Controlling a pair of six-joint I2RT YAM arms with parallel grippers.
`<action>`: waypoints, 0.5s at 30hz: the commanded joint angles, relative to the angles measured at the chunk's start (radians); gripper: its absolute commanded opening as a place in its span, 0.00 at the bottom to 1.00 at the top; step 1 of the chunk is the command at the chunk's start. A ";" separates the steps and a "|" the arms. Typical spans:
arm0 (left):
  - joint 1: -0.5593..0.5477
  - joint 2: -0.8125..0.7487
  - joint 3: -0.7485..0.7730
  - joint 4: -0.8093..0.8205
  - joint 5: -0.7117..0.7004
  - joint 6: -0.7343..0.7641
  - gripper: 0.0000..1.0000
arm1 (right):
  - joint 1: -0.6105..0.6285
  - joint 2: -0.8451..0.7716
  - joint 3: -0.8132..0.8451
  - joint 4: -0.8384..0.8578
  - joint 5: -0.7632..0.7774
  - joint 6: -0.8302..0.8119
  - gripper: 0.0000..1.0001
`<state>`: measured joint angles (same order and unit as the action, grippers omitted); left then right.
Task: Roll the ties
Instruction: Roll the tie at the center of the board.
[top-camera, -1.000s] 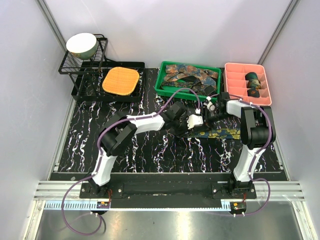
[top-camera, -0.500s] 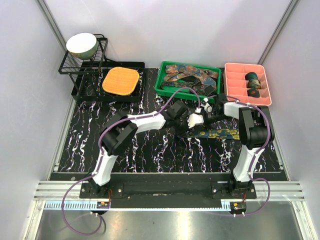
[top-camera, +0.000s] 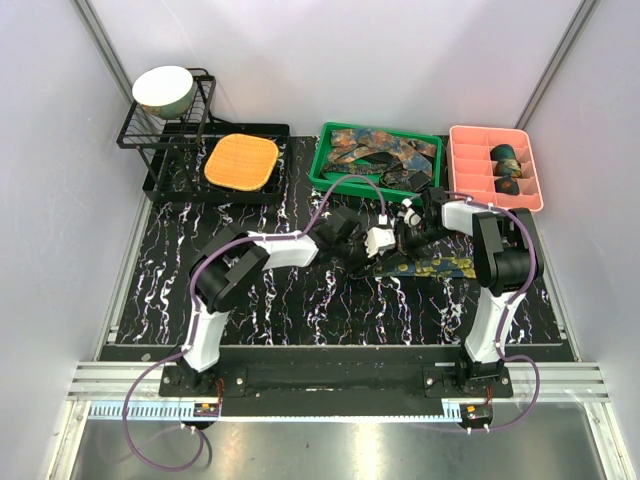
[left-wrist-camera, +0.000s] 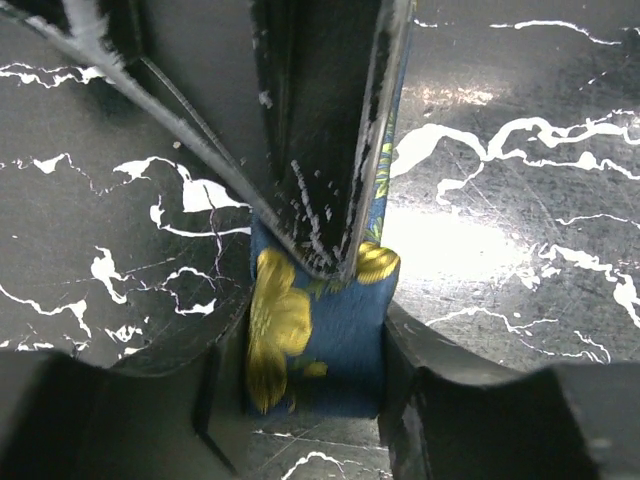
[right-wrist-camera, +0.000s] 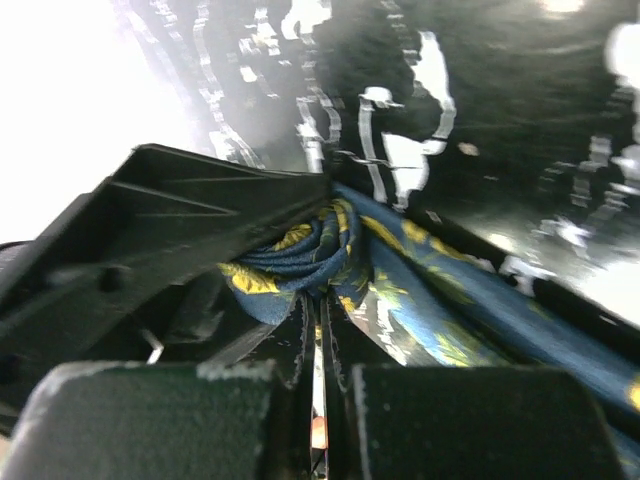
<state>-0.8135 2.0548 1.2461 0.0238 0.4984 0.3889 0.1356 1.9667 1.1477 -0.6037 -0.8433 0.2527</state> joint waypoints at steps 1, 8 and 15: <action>0.002 0.103 -0.070 -0.044 0.054 -0.074 0.51 | -0.004 0.052 0.000 -0.080 0.294 -0.089 0.00; -0.001 0.117 -0.105 0.146 0.152 -0.150 0.59 | 0.009 0.072 0.043 -0.131 0.335 -0.101 0.00; -0.001 0.160 -0.070 0.217 0.178 -0.173 0.49 | 0.015 0.084 0.061 -0.140 0.340 -0.104 0.00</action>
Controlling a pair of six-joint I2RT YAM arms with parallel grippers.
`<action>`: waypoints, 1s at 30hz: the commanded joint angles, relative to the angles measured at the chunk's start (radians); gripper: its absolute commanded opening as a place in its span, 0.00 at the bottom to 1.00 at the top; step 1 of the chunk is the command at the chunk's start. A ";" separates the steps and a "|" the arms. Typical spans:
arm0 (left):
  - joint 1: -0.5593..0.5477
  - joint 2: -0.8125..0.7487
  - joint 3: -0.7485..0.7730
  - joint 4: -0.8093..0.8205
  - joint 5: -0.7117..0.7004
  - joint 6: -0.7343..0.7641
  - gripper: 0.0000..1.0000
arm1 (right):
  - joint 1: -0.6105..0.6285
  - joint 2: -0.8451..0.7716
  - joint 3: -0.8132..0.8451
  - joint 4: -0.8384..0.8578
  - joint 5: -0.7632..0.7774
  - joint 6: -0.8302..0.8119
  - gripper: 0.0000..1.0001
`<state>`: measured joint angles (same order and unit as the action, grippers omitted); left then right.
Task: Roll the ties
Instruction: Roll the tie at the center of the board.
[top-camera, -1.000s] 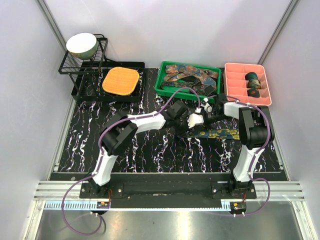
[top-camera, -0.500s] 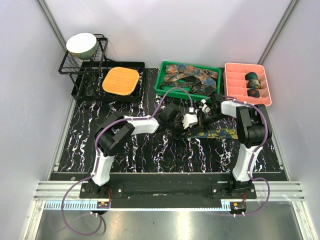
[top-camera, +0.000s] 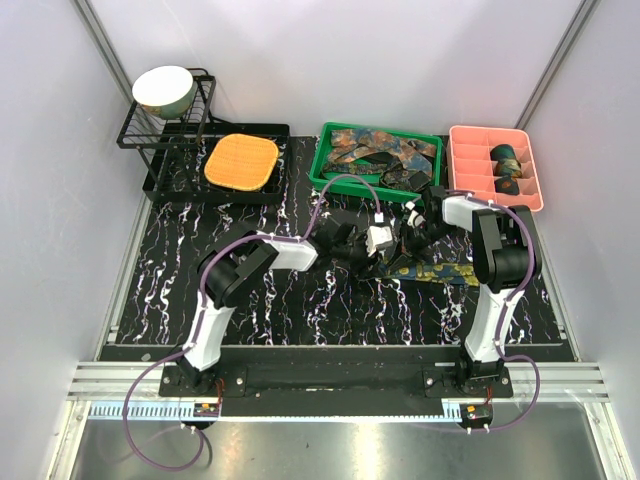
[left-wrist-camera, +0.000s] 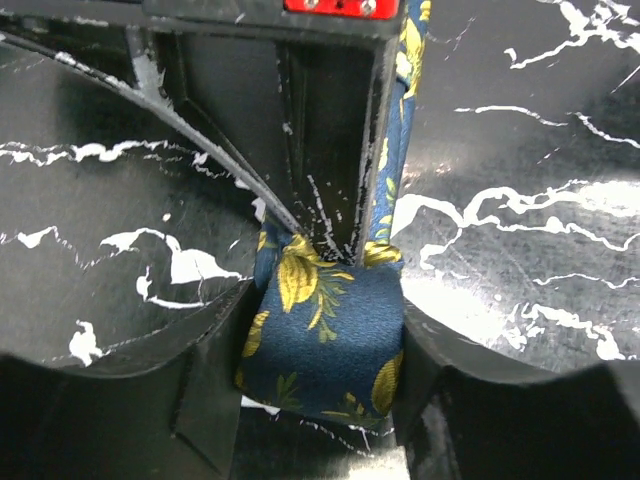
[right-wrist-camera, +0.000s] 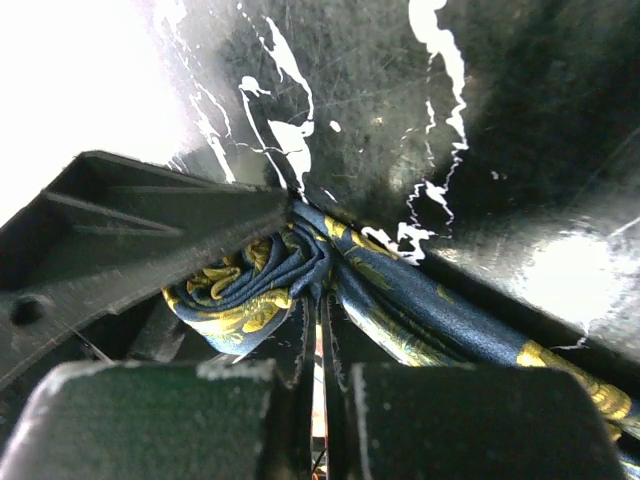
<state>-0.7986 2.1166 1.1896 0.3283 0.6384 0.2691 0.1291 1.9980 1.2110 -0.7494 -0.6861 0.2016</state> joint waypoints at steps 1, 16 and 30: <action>-0.017 0.101 -0.005 -0.101 0.035 -0.047 0.45 | 0.020 0.056 -0.001 0.008 0.180 -0.051 0.00; -0.022 0.008 0.042 -0.666 -0.350 0.124 0.03 | 0.058 0.133 0.249 -0.002 -0.004 -0.082 0.11; -0.062 0.088 0.229 -0.959 -0.442 0.099 0.05 | -0.016 -0.079 0.033 0.115 -0.302 -0.044 0.57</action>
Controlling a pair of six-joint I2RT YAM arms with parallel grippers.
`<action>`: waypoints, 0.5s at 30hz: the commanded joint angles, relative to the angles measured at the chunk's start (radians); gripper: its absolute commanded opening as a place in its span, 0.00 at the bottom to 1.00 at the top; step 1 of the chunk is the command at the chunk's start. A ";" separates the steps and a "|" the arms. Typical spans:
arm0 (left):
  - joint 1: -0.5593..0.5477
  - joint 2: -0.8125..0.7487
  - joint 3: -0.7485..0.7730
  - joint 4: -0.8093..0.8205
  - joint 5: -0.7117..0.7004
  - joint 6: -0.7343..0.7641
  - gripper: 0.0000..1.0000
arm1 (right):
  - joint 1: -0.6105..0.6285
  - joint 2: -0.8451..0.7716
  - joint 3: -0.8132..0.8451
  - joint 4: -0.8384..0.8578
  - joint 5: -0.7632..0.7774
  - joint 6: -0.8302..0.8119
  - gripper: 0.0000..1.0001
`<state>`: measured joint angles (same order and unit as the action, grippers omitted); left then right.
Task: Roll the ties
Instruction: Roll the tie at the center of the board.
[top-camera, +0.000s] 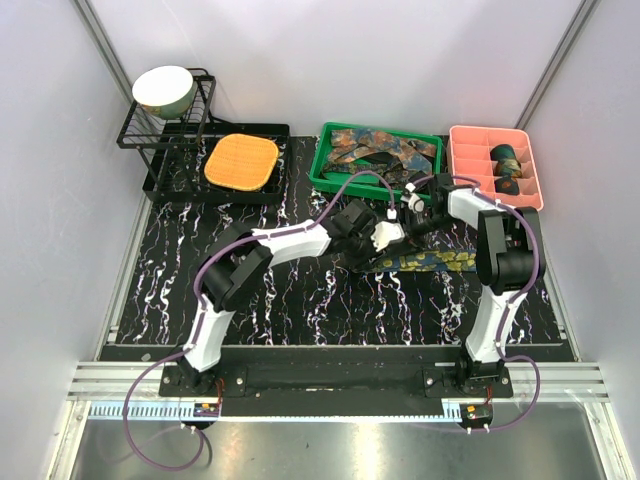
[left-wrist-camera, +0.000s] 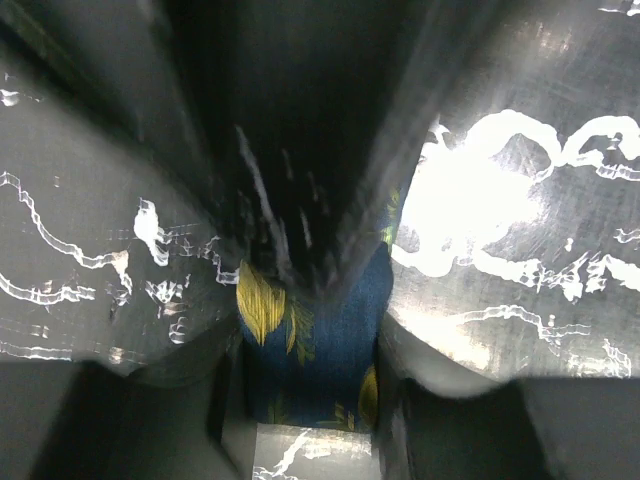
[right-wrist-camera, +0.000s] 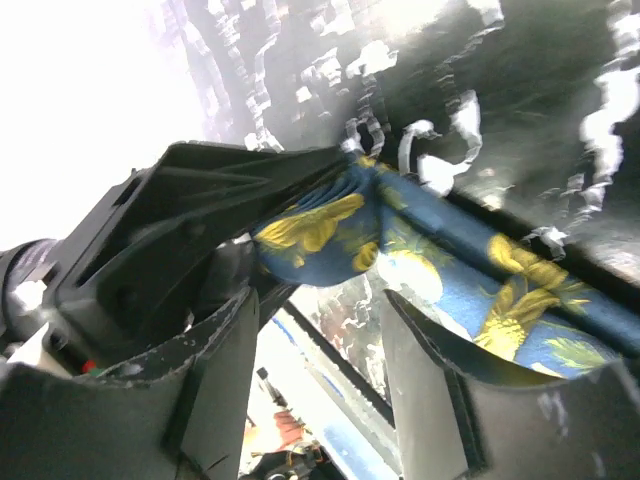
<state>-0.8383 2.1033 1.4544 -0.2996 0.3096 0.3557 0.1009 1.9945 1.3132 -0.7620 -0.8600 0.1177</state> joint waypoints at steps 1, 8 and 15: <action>-0.025 0.104 -0.029 -0.340 -0.121 0.017 0.06 | 0.013 -0.083 -0.083 0.153 -0.135 0.054 0.57; -0.048 0.121 -0.008 -0.386 -0.158 0.037 0.09 | 0.059 -0.048 -0.150 0.248 -0.111 0.082 0.50; -0.039 0.126 -0.019 -0.365 -0.133 -0.009 0.04 | 0.025 -0.070 -0.178 0.182 0.083 0.120 0.21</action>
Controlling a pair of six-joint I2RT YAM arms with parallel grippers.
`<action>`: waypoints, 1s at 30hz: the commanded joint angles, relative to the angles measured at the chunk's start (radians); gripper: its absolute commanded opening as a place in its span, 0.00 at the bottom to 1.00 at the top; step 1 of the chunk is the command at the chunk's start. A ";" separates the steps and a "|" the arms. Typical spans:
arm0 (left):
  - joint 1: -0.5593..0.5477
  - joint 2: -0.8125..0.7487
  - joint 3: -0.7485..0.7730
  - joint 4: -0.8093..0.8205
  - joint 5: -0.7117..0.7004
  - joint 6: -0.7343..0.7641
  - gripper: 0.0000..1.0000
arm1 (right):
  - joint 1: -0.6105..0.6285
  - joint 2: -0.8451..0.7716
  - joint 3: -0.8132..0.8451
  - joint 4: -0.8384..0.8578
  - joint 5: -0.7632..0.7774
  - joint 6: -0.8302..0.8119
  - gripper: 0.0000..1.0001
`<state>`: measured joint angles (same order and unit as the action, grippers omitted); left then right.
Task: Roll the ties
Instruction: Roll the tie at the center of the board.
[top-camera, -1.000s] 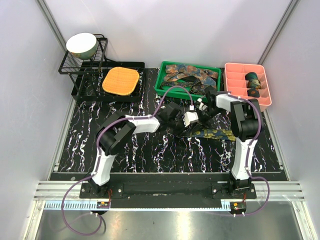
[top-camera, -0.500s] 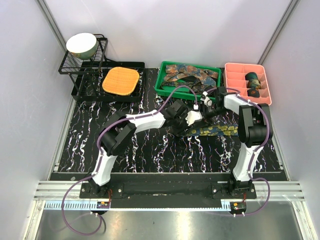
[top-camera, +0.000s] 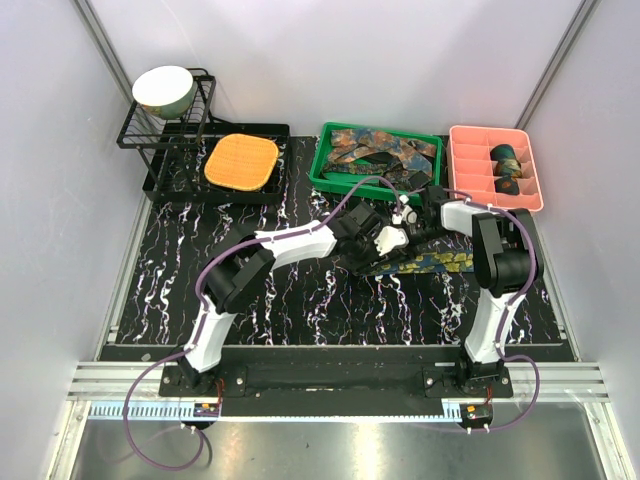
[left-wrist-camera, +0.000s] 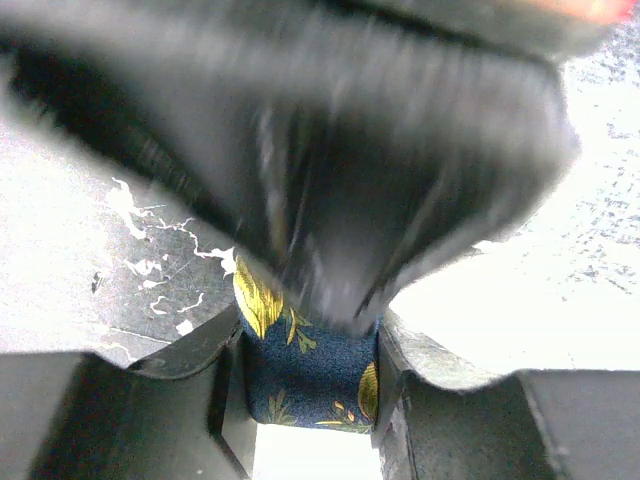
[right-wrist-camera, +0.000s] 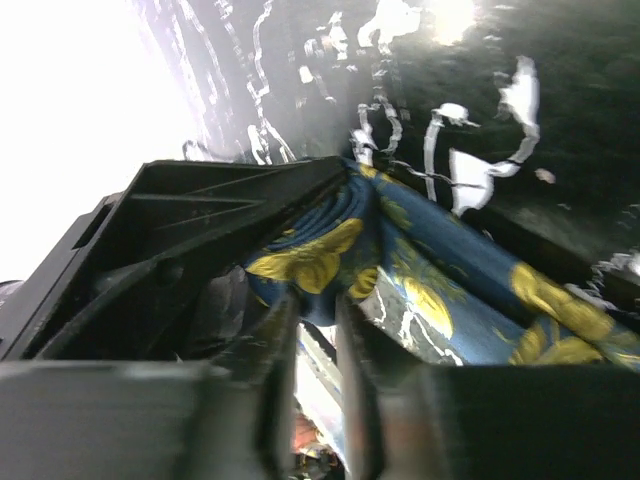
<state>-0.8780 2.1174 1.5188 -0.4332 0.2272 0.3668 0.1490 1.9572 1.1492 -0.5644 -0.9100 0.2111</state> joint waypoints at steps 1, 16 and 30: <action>0.007 0.108 -0.094 -0.214 -0.042 -0.025 0.04 | -0.022 -0.020 -0.008 -0.022 0.143 0.019 0.16; 0.053 0.075 -0.071 -0.182 0.001 -0.051 0.01 | -0.032 0.102 0.101 -0.068 0.122 0.017 0.31; 0.057 0.059 -0.121 -0.141 -0.005 -0.052 0.01 | -0.080 0.031 0.064 -0.118 0.112 -0.002 0.13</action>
<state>-0.8402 2.0975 1.4704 -0.3779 0.2745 0.3141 0.0502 1.9633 1.2449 -0.6838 -0.8509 0.2394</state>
